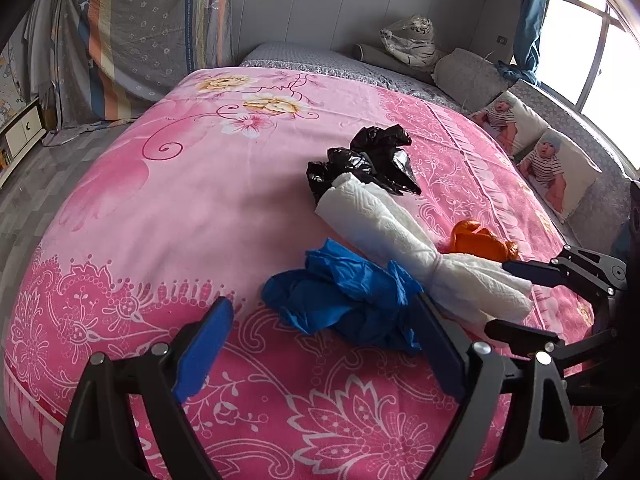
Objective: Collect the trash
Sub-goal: 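Grasp the blue glove with the left tool while the right tool grasps the white tissue bundle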
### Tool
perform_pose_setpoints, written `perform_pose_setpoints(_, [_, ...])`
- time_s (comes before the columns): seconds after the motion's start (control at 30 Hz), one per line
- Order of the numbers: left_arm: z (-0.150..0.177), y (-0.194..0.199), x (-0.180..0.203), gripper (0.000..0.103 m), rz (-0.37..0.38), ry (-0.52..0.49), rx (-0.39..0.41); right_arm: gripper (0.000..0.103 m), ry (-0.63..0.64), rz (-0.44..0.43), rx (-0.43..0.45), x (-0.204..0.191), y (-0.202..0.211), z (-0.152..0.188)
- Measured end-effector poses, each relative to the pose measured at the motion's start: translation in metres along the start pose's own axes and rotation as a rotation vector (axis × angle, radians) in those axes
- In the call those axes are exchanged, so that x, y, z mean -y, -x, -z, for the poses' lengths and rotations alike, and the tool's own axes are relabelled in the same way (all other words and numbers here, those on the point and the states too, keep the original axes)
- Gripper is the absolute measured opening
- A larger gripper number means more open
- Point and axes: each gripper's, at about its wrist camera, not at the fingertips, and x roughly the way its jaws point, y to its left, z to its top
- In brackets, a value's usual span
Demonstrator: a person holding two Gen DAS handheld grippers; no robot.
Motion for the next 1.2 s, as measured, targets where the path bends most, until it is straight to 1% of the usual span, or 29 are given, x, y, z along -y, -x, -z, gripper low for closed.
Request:
perform_pose_setpoints(0.03, [0.000,-0.002,0.000,0.083,0.006,0.003,-0.005,0.053,0.006,-0.003,-0.006,0.000,-0.002,-0.001])
perform_pose_setpoints(0.07, [0.000,-0.003,0.000,0.079,0.008,0.006,-0.009,0.052,0.011,-0.006,-0.013,0.000,-0.004,-0.002])
perform_pose_setpoints(0.1, [-0.001,-0.005,0.000,0.078,0.010,0.008,-0.015,0.048,0.013,-0.012,-0.020,0.000,-0.005,-0.003])
perform_pose_setpoints(0.23, [-0.002,-0.010,0.001,0.073,0.023,0.006,-0.030,0.042,0.011,-0.033,-0.051,0.002,-0.013,-0.005])
perform_pose_setpoints(0.3, [-0.003,-0.013,0.002,0.072,0.026,0.003,-0.035,0.037,0.000,-0.044,-0.067,0.005,-0.018,-0.006])
perform_pose_setpoints(0.4, [-0.006,-0.015,0.004,0.071,0.029,-0.002,-0.040,0.025,-0.025,-0.058,-0.080,0.010,-0.021,-0.006])
perform_pose_setpoints(0.5, [-0.010,-0.019,0.008,0.066,0.032,-0.012,-0.046,0.018,-0.048,-0.062,-0.080,0.015,-0.022,-0.007])
perform_pose_setpoints(0.6, [-0.013,-0.023,0.013,0.061,0.033,-0.022,-0.053,0.015,-0.069,-0.051,-0.076,0.021,-0.023,-0.007])
perform_pose_setpoints(0.77, [-0.020,-0.027,0.026,0.048,0.027,-0.053,-0.052,0.013,-0.101,-0.010,-0.067,0.033,-0.022,-0.006])
perform_pose_setpoints(1.1, [-0.027,-0.047,0.042,0.047,0.029,-0.076,-0.100,0.013,-0.211,0.077,-0.058,0.068,-0.011,0.001])
perform_pose_setpoints(1.2, [-0.026,-0.054,0.050,0.048,0.004,-0.097,-0.121,0.013,-0.238,0.093,-0.051,0.078,-0.009,0.004])
